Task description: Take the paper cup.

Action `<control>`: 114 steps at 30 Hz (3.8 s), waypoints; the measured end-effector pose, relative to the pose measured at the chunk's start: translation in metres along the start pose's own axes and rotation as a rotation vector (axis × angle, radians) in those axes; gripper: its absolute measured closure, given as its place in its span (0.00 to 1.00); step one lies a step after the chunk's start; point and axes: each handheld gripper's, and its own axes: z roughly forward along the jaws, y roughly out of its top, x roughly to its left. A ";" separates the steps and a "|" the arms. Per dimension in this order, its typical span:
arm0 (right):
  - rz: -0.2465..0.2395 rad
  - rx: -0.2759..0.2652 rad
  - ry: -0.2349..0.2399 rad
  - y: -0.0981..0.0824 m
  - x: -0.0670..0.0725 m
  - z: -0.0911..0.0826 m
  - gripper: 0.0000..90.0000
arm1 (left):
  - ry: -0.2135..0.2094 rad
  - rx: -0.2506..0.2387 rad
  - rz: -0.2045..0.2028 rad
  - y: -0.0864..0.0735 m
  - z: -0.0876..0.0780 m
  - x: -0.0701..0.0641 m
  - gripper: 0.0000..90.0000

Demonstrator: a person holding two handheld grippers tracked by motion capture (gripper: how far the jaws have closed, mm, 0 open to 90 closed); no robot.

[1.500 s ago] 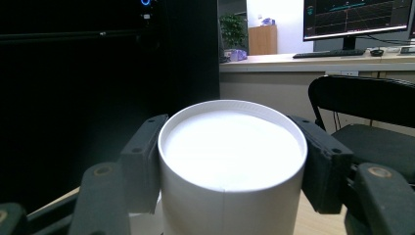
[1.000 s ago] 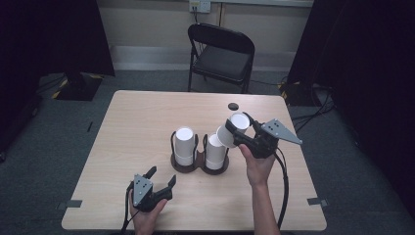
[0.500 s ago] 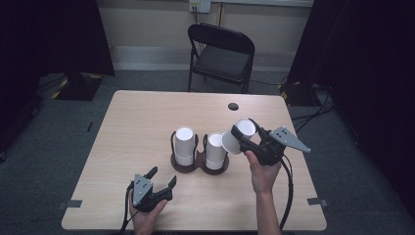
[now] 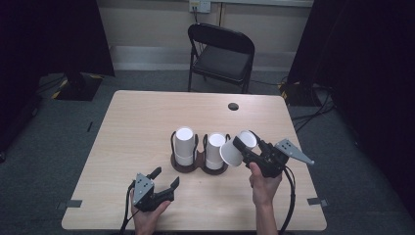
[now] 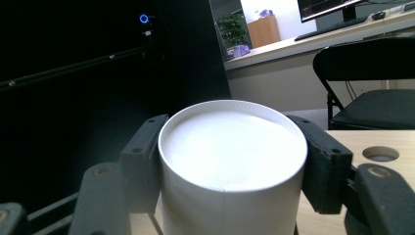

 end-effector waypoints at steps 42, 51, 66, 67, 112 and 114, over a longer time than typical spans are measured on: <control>0.407 0.029 0.144 -0.059 0.001 -0.019 0.39 | -0.352 -0.115 0.136 0.014 0.043 -0.057 0.38; 0.435 0.078 0.180 -0.068 0.016 -0.011 0.39 | -0.363 -0.147 0.155 0.011 0.044 -0.060 0.60; 0.485 0.114 0.215 -0.068 0.020 -0.007 0.39 | -0.325 -0.244 0.166 0.013 0.046 -0.069 0.74; 0.492 0.126 0.209 -0.068 0.020 -0.006 0.39 | -0.318 -0.250 0.170 0.014 0.046 -0.069 0.74; 0.174 0.085 0.131 -0.068 0.022 -0.013 0.23 | -0.280 -0.068 0.190 0.034 0.023 -0.037 0.96; 0.164 0.084 0.129 -0.068 0.022 -0.014 0.23 | -0.255 -0.056 0.187 0.037 0.022 -0.035 0.96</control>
